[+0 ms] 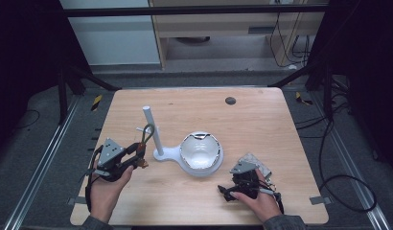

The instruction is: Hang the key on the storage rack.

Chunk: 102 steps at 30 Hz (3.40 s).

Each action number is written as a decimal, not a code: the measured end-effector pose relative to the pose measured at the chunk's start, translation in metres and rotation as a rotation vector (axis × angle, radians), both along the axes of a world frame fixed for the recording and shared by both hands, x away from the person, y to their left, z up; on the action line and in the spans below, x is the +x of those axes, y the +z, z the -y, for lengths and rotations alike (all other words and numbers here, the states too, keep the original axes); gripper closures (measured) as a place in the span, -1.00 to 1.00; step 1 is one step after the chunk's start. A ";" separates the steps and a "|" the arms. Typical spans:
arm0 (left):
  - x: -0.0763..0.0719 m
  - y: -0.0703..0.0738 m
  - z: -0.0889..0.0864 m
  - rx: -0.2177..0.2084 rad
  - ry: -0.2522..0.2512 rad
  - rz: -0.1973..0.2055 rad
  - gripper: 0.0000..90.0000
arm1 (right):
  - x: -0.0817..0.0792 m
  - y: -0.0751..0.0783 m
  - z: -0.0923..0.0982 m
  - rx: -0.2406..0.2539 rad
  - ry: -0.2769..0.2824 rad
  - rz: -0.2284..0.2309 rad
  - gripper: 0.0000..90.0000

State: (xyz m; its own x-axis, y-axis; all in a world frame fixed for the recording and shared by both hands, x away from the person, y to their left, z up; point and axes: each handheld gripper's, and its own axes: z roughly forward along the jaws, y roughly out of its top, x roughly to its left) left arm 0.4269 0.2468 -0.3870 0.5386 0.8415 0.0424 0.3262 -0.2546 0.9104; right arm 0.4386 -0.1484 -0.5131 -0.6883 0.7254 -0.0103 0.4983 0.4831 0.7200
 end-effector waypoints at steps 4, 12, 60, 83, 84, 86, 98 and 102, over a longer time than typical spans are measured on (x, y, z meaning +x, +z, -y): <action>0.006 -0.006 0.000 -0.013 0.010 -0.018 0.47 | 0.000 0.000 0.000 -0.001 -0.001 0.001 -0.99; 0.010 -0.011 0.003 -0.017 0.017 -0.029 0.47 | 0.000 0.000 0.001 0.000 0.004 0.001 -0.99; 0.012 -0.073 -0.017 0.127 0.034 -0.186 -0.21 | 0.003 0.080 0.086 -0.143 -0.156 -0.098 -0.66; 0.026 -0.106 -0.022 0.204 0.128 -0.298 -0.85 | 0.038 0.078 0.103 -0.196 -0.191 -0.283 -0.76; 0.026 -0.106 -0.022 0.204 0.128 -0.298 -0.85 | 0.038 0.078 0.103 -0.196 -0.191 -0.283 -0.76; 0.027 -0.107 -0.024 0.202 0.133 -0.298 -0.86 | 0.040 0.076 0.102 -0.201 -0.177 -0.299 -0.77; 0.031 -0.112 -0.033 0.203 0.159 -0.324 -0.86 | 0.038 0.065 0.096 -0.226 -0.149 -0.358 -0.66; 0.032 -0.112 -0.033 0.204 0.161 -0.328 -0.86 | 0.038 0.064 0.095 -0.234 -0.149 -0.350 -0.64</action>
State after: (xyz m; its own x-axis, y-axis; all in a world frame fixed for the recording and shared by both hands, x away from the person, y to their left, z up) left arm 0.4586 0.2800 -0.4994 0.4133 0.9083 0.0646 0.6412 -0.3407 0.6876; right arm 0.4764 -0.2438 -0.4494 -0.5678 0.8226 0.0288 0.7688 0.5175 0.3757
